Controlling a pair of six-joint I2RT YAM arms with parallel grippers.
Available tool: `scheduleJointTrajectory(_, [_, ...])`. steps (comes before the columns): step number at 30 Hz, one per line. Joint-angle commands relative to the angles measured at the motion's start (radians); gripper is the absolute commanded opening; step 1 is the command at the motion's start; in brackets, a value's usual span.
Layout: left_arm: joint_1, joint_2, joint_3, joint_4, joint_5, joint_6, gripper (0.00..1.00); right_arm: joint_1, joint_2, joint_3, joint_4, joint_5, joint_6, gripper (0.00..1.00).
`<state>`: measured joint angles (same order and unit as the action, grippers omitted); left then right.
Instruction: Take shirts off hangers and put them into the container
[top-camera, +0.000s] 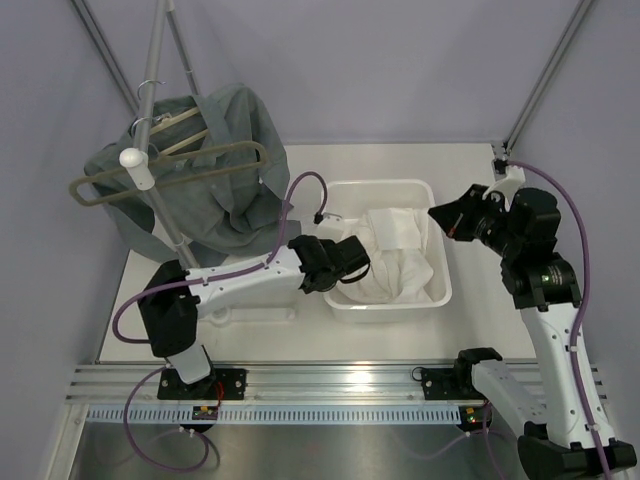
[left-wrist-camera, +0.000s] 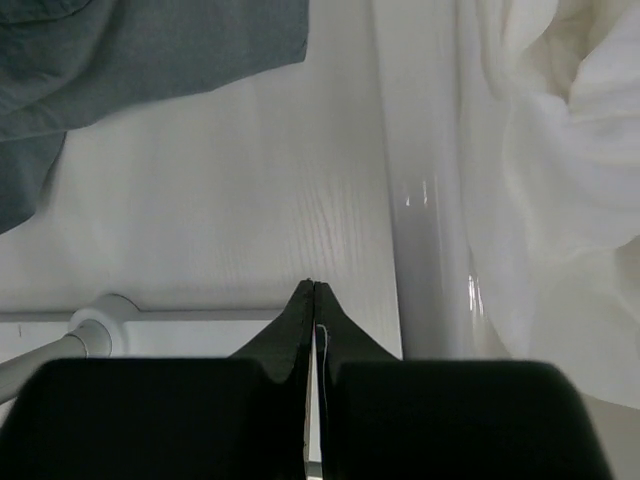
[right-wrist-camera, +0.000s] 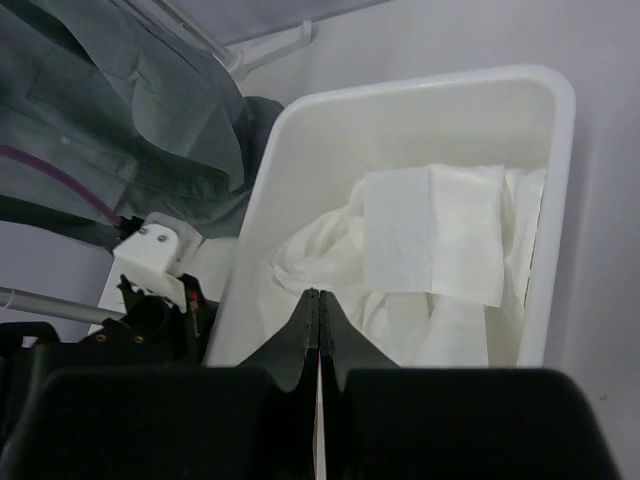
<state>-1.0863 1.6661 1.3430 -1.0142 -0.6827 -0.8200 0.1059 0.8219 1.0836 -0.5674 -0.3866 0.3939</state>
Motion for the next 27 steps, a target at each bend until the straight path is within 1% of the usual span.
scheduleJointTrajectory(1, [-0.004, 0.061, 0.077, 0.118, 0.011, 0.056, 0.0, 0.009, 0.045, 0.145, -0.019, -0.031, -0.02, 0.0])
scheduleJointTrajectory(4, [0.002, 0.113, 0.151, 0.141, 0.029, 0.125, 0.0, 0.009, 0.068, 0.176, 0.023, -0.035, 0.016, 0.0])
scheduleJointTrajectory(5, [0.006, 0.154, 0.178, 0.14, 0.032, 0.134, 0.0, 0.009, 0.077, 0.183, 0.027, -0.043, 0.022, 0.0])
scheduleJointTrajectory(6, [0.009, 0.176, 0.238, 0.138, 0.037, 0.148, 0.0, 0.009, 0.1, 0.203, 0.029, -0.058, 0.023, 0.0])
scheduleJointTrajectory(9, [0.023, 0.253, 0.345, 0.157, 0.063, 0.206, 0.0, 0.011, 0.112, 0.207, 0.044, -0.061, 0.036, 0.0])
scheduleJointTrajectory(12, [0.043, 0.305, 0.418, 0.131, 0.054, 0.231, 0.0, 0.011, 0.118, 0.225, 0.034, -0.045, 0.031, 0.0])
scheduleJointTrajectory(13, [0.048, 0.305, 0.442, 0.118, 0.028, 0.225, 0.0, 0.012, 0.121, 0.231, 0.032, -0.043, 0.023, 0.0])
scheduleJointTrajectory(15, [0.049, 0.279, 0.433, 0.097, -0.003, 0.21, 0.0, 0.012, 0.128, 0.252, 0.02, -0.035, 0.014, 0.0])
scheduleJointTrajectory(16, [0.048, 0.224, 0.414, 0.095, -0.015, 0.184, 0.0, 0.012, 0.128, 0.262, 0.015, -0.025, 0.005, 0.0])
scheduleJointTrajectory(17, [0.039, 0.187, 0.36, 0.092, -0.046, 0.168, 0.0, 0.012, 0.135, 0.277, 0.011, -0.003, 0.002, 0.0])
scheduleJointTrajectory(18, [0.032, 0.147, 0.328, 0.079, -0.067, 0.148, 0.0, 0.012, 0.14, 0.286, 0.005, 0.008, -0.007, 0.03])
scheduleJointTrajectory(19, [0.017, 0.067, 0.3, 0.065, -0.096, 0.112, 0.0, 0.012, 0.148, 0.297, 0.004, 0.012, -0.009, 0.07])
scheduleJointTrajectory(21, [-0.009, -0.014, 0.228, 0.005, -0.118, 0.072, 0.0, 0.012, 0.183, 0.34, 0.003, 0.005, -0.009, 0.12])
scheduleJointTrajectory(22, [-0.042, -0.088, 0.21, -0.018, -0.136, 0.035, 0.0, 0.012, 0.2, 0.358, 0.001, -0.004, -0.003, 0.17])
scheduleJointTrajectory(23, [-0.062, -0.123, 0.191, -0.05, -0.143, 0.013, 0.02, 0.012, 0.235, 0.393, 0.007, -0.027, 0.0, 0.22])
scheduleJointTrajectory(24, [-0.082, -0.153, 0.185, -0.114, -0.147, -0.011, 0.03, 0.014, 0.235, 0.412, 0.029, -0.041, 0.003, 0.28])
scheduleJointTrajectory(25, [-0.128, -0.184, 0.18, -0.138, -0.152, -0.046, 0.09, 0.015, 0.275, 0.433, 0.04, -0.064, 0.01, 0.39])
scheduleJointTrajectory(26, [-0.158, -0.242, 0.173, -0.183, -0.15, -0.065, 0.13, 0.021, 0.333, 0.488, 0.055, -0.107, 0.011, 0.45])
scheduleJointTrajectory(27, [-0.184, -0.27, 0.151, -0.196, -0.147, -0.082, 0.19, 0.041, 0.365, 0.524, 0.069, -0.119, 0.014, 0.51])
